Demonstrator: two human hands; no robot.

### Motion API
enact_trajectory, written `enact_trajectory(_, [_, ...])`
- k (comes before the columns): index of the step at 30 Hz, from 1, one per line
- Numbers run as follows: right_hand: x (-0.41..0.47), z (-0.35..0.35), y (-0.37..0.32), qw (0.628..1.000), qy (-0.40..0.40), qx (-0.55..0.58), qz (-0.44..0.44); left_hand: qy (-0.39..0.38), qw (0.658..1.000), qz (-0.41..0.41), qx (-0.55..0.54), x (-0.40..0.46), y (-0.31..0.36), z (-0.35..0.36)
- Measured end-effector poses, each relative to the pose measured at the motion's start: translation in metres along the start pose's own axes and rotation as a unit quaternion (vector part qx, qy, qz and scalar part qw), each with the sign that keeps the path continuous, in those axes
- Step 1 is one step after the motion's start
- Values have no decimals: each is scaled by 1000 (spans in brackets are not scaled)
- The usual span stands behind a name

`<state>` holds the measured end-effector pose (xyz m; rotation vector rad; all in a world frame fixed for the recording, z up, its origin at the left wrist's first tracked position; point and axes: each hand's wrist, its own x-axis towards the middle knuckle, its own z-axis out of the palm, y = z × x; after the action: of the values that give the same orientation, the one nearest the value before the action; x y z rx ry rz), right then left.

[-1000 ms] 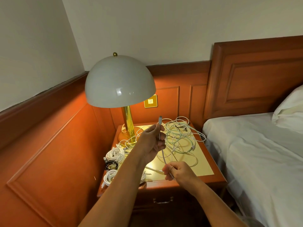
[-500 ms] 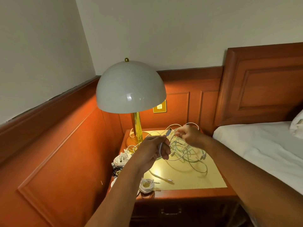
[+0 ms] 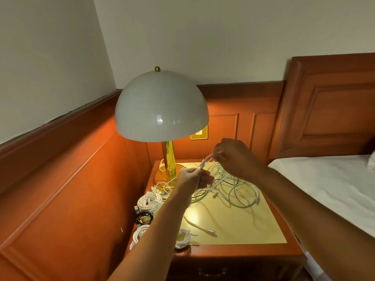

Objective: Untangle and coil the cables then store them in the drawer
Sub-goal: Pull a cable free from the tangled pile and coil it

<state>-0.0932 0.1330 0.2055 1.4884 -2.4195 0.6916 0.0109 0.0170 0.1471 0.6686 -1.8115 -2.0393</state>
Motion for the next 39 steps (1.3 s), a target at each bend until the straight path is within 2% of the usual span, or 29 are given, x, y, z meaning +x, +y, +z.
enact_trajectory(2, [-18,9,-7,999,-2,28,37,18,996,-14,-81,3,4,-1])
enact_trajectory(4, [-43,24,-14,988,-10,125,95,27,989,-19,-143,4,8,-1])
enact_trajectory(6, [-68,39,-25,947,-23,279,160,31,983,-22,-179,2,12,3])
enact_trajectory(8, [-86,55,-31,885,-23,415,209,27,977,-30,-207,-1,15,9])
enact_trajectory(13, [-107,90,-31,808,-6,531,255,-7,958,-59,-282,-9,15,18])
enact_trajectory(14, [-110,96,-30,804,-13,538,252,-11,957,-59,-285,-11,16,18])
enact_trajectory(19, [-127,122,-19,832,-92,499,225,-60,951,-52,-300,-24,28,15])
enact_trajectory(23, [-123,124,3,820,-96,463,322,-104,960,-34,-259,-32,39,8])
enact_trajectory(26, [-102,103,26,856,-74,364,360,-130,972,-9,-194,-40,37,7])
enact_trajectory(31, [-54,57,54,899,-25,311,306,-151,983,27,-104,-49,31,6])
enact_trajectory(39, [-14,0,48,958,33,187,215,-151,985,42,-76,-56,34,10])
